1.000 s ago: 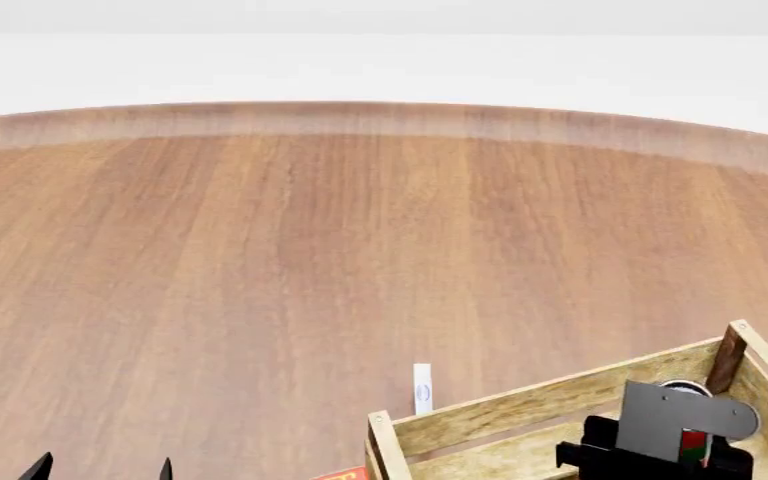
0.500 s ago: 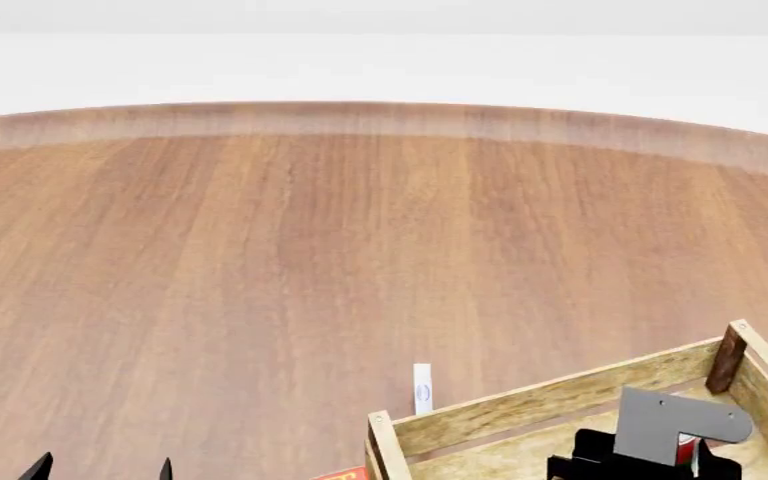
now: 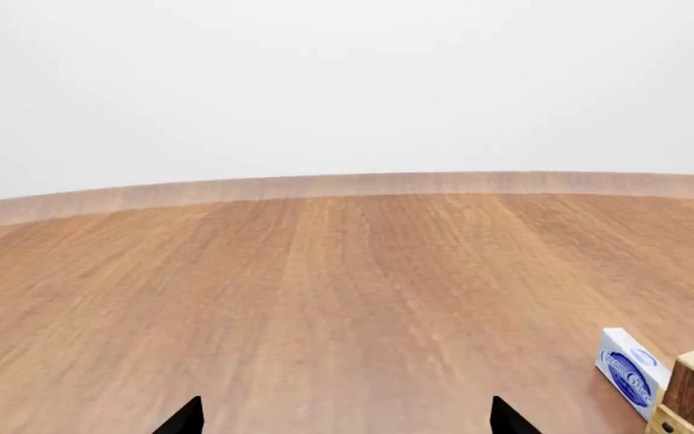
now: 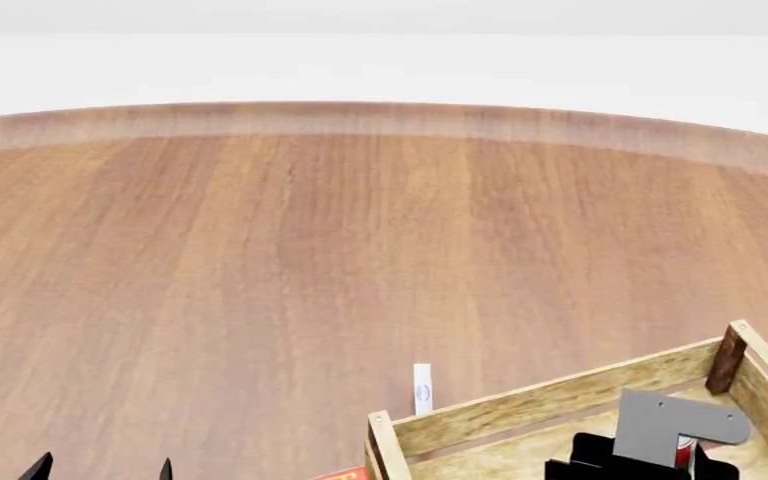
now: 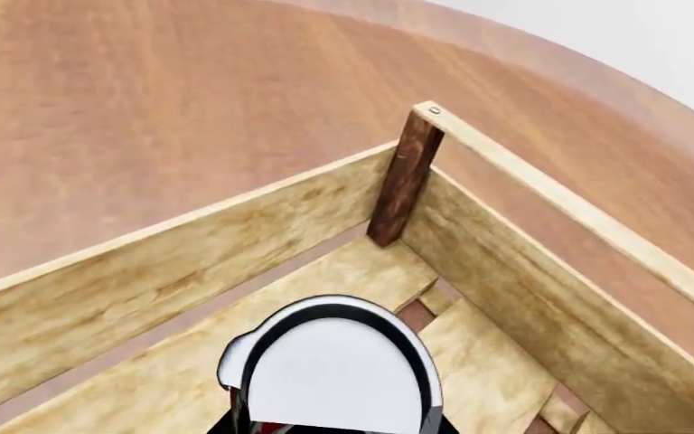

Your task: Pick up the tomato sauce, and put it in the wooden tray.

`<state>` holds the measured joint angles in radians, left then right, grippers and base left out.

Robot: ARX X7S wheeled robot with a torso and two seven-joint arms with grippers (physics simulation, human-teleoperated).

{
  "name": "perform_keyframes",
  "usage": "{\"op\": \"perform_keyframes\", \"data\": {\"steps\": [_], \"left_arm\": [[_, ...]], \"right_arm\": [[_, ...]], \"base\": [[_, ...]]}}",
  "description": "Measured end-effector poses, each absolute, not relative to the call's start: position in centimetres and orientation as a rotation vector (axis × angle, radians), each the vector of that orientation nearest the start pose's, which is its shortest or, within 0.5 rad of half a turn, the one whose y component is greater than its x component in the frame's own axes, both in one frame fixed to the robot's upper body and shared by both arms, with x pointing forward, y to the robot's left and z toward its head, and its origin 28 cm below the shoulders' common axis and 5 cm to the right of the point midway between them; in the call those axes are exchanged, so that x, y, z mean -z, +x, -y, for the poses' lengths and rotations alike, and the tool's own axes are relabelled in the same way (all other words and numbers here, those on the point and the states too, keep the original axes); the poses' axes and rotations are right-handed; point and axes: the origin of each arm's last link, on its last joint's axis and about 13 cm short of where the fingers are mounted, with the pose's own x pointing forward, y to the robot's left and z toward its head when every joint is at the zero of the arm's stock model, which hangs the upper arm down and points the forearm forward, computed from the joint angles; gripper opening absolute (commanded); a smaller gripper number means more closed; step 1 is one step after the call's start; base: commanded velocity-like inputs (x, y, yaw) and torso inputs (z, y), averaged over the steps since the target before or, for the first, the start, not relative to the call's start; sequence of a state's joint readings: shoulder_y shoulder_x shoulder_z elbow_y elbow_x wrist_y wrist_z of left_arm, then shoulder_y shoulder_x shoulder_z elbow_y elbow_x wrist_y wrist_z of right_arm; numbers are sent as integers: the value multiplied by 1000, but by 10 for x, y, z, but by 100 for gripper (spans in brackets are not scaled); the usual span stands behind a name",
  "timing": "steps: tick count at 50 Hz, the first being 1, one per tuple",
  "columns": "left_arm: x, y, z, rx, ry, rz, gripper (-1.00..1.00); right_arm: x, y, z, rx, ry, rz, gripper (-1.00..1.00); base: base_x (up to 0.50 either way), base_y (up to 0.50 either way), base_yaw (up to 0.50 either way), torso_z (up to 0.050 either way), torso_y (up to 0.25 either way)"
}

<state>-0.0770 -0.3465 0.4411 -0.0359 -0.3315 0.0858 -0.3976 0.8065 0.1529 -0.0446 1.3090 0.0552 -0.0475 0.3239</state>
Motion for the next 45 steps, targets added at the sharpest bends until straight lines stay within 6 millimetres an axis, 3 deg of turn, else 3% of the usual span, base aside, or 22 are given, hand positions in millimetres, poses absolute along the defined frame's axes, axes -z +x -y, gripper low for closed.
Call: {"op": "perform_keyframes", "data": {"steps": [1, 45], "left_arm": [[-11, 210, -207, 6, 24, -15, 100], [-11, 210, -207, 6, 24, -15, 100]], "right_arm": [[7, 331, 162, 442, -138, -441, 100], [5, 333, 162, 415, -180, -423, 100]], "base": [[0, 0, 0, 0, 0], [0, 0, 0, 0, 0]]}}
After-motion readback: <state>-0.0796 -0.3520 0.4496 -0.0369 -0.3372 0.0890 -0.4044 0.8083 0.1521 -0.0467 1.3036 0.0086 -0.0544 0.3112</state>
